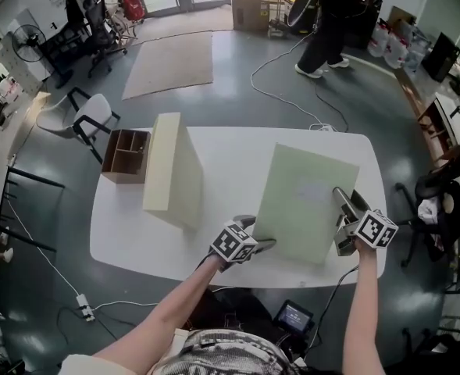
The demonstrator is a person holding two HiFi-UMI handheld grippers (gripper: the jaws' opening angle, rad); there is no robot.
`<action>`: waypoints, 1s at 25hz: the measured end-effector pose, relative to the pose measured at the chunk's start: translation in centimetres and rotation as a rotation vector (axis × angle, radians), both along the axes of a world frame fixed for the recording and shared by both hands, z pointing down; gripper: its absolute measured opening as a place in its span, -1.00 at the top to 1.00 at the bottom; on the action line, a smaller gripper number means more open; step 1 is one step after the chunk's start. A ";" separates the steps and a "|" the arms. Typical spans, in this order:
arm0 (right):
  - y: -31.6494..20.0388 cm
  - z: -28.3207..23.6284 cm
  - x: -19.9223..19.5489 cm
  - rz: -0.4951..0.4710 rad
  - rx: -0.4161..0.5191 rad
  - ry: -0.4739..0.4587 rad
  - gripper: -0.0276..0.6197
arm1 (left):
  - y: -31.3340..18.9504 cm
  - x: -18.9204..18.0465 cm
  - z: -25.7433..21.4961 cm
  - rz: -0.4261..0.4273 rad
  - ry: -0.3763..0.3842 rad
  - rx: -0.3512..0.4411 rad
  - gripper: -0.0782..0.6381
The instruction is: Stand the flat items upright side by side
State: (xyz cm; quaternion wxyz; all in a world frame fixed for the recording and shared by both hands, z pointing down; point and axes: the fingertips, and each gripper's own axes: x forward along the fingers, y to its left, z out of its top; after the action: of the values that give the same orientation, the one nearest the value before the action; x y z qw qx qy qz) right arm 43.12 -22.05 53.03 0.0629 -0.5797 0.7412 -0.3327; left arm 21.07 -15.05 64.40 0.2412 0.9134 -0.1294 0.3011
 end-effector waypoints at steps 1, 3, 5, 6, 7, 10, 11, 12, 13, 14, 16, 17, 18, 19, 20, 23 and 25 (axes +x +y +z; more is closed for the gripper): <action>0.1 -0.6 -0.1 -0.007 0.018 0.007 -0.09 | -0.3 0.0 -0.1 0.006 -0.011 0.025 -0.28; 0.5 -1.9 -0.5 -0.019 0.051 0.028 -0.08 | -0.9 0.0 -0.2 0.016 -0.029 0.073 -0.28; 0.7 -3.0 -1.0 -0.034 0.080 0.051 -0.08 | -1.6 -0.1 -0.3 0.023 -0.051 0.117 -0.28; 0.9 -3.6 -1.4 -0.042 0.095 0.060 -0.08 | -1.9 -0.2 -0.5 0.025 -0.065 0.138 -0.28; 1.0 -4.1 -1.7 -0.051 0.109 0.069 -0.08 | -2.3 -0.3 -0.6 0.027 -0.080 0.158 -0.28; 1.5 -5.3 -2.4 -0.074 0.147 0.098 -0.06 | -3.5 -0.4 -0.5 0.029 -0.118 0.226 -0.28; 1.7 -5.6 -2.6 -0.078 0.157 0.109 -0.06 | -3.8 -0.4 -0.5 0.029 -0.125 0.251 -0.28; 2.0 -5.9 -2.9 -0.080 0.166 0.119 -0.06 | -4.1 -0.4 -0.6 0.030 -0.129 0.273 -0.28; 2.4 -6.2 -3.1 -0.081 0.174 0.126 -0.06 | -4.4 -0.5 -0.6 0.034 -0.133 0.290 -0.28; 2.7 -6.4 -3.3 -0.081 0.182 0.128 -0.06 | -4.5 -0.6 -0.6 0.042 -0.139 0.301 -0.28; 3.4 -6.9 -3.6 -0.080 0.197 0.115 -0.05 | -4.9 -0.7 -0.5 0.063 -0.153 0.322 -0.28; 3.9 -7.1 -3.8 -0.082 0.205 0.105 -0.04 | -5.1 -0.7 -0.5 0.075 -0.157 0.336 -0.28; 4.4 -7.3 -3.9 -0.088 0.211 0.099 -0.03 | -5.3 -0.7 -0.5 0.087 -0.160 0.352 -0.28; 5.0 -7.5 -4.0 -0.097 0.215 0.098 -0.02 | -5.5 -0.6 -0.5 0.099 -0.160 0.369 -0.28; 5.6 -7.7 -4.2 -0.109 0.217 0.104 -0.01 | -5.7 -0.5 -0.5 0.110 -0.161 0.385 -0.28; 6.9 -8.0 -4.9 -0.160 0.219 0.146 0.00 | -6.6 -0.2 -0.3 0.128 -0.175 0.425 -0.28; 7.5 -8.1 -5.6 -0.198 0.226 0.176 0.00 | -7.3 -0.1 0.0 0.129 -0.188 0.443 -0.28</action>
State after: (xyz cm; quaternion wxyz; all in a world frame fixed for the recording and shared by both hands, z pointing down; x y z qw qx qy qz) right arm 37.53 -14.57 44.92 0.0292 -0.5199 0.8300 -0.1998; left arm 20.95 -22.35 64.39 0.0023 0.9184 -0.1555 0.3639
